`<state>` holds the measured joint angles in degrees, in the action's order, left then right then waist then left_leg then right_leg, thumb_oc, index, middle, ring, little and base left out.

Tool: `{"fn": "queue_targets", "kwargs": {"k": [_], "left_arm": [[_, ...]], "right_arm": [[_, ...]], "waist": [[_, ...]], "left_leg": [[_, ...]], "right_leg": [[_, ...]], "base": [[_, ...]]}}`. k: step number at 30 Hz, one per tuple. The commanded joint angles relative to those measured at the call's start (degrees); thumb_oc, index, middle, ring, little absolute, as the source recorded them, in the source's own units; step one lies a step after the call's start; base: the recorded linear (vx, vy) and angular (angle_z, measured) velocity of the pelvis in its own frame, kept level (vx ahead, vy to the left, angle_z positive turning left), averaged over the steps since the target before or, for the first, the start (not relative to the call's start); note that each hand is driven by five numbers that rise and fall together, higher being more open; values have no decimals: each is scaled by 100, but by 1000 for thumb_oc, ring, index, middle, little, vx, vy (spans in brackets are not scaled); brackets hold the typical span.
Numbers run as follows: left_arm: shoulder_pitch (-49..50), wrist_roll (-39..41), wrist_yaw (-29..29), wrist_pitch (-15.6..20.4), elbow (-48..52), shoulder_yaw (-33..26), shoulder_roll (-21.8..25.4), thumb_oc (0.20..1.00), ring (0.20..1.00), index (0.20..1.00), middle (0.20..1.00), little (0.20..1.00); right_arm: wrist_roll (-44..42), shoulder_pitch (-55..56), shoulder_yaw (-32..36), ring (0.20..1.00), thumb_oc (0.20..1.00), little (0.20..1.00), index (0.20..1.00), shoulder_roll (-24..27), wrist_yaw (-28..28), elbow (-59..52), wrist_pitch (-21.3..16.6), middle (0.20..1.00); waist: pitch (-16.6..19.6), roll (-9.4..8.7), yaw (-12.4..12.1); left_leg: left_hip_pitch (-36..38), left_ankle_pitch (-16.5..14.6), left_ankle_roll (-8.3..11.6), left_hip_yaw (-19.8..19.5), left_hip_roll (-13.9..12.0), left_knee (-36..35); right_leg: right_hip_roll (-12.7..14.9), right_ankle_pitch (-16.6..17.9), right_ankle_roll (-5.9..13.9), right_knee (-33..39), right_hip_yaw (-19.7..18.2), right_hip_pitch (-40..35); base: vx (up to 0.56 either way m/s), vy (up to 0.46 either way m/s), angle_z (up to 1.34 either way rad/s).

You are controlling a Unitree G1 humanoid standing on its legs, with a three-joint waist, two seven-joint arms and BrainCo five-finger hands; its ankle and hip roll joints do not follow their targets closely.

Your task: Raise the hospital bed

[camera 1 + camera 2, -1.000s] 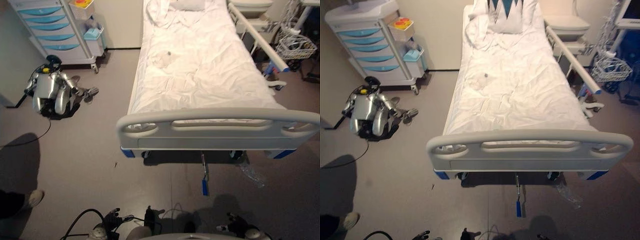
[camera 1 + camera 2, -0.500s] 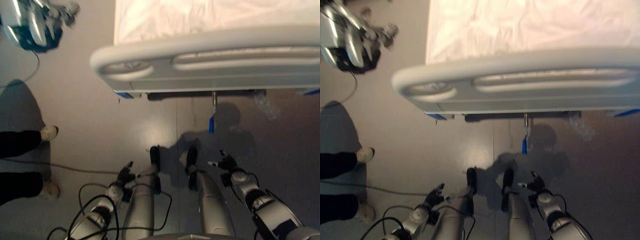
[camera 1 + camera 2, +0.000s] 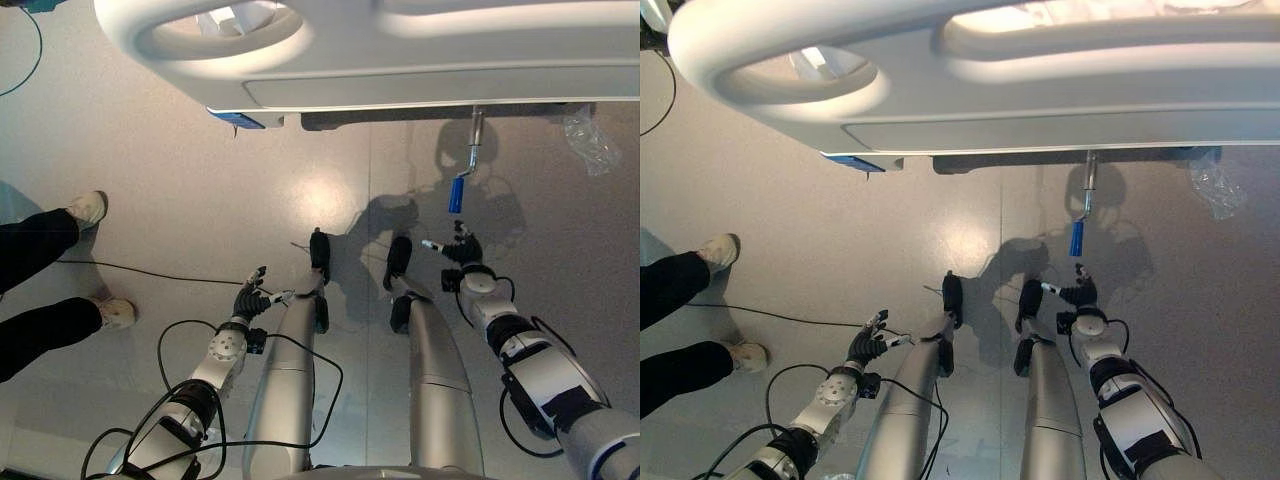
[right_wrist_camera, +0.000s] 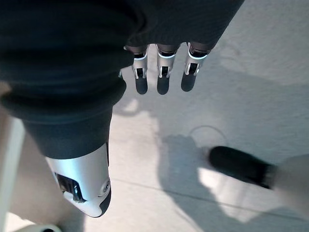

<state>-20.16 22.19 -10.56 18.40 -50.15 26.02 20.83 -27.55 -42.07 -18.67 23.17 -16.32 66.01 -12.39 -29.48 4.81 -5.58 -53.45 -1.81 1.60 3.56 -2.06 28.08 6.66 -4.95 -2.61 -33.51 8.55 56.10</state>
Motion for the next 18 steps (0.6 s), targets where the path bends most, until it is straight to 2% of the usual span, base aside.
{"fn": "queue_targets", "kwargs": {"k": [1,5,10,11,18], "left_arm": [[674,260,-147,130,350,-142,135,1000,1000,1000,1000,1000],[814,364,-167,136,527,-263,226,1000,1000,1000,1000,1000],[814,364,-167,136,527,-263,226,1000,1000,1000,1000,1000],[1029,468,-169,20,529,-237,226,1000,1000,1000,1000,1000],[1026,508,-172,-19,500,-183,183,1000,1000,1000,1000,1000]], "right_arm": [[-347,369,5,1000,1000,1000,1000,232,-205,-468,-327,1000],[-549,148,-4,1000,1000,1000,1000,364,-239,-479,-349,1000],[-549,148,-4,1000,1000,1000,1000,364,-239,-479,-349,1000],[-942,-714,11,1000,1000,1000,1000,632,-420,-98,-285,1000],[-1037,-871,13,1000,1000,1000,1000,683,-460,-39,-285,1000]], "waist": [[303,110,88],[244,128,81],[246,128,81],[95,141,45],[65,137,54]], "left_leg": [[-574,-105,158,-172,-87,528],[-853,-187,148,-206,-59,792],[-855,-188,148,-205,-59,793],[-1173,-212,177,-251,-70,968],[-1183,-182,191,-251,-79,913]], "right_leg": [[348,448,628,-92,-275,247],[358,354,606,-390,-278,522],[358,354,606,-391,-279,524],[366,208,548,-643,-179,786],[352,214,540,-597,-157,791]], "base": [[-16,4,10],[-10,0,4],[0,-9,-1],[5,-53,-2],[8,-15,-1]]}}
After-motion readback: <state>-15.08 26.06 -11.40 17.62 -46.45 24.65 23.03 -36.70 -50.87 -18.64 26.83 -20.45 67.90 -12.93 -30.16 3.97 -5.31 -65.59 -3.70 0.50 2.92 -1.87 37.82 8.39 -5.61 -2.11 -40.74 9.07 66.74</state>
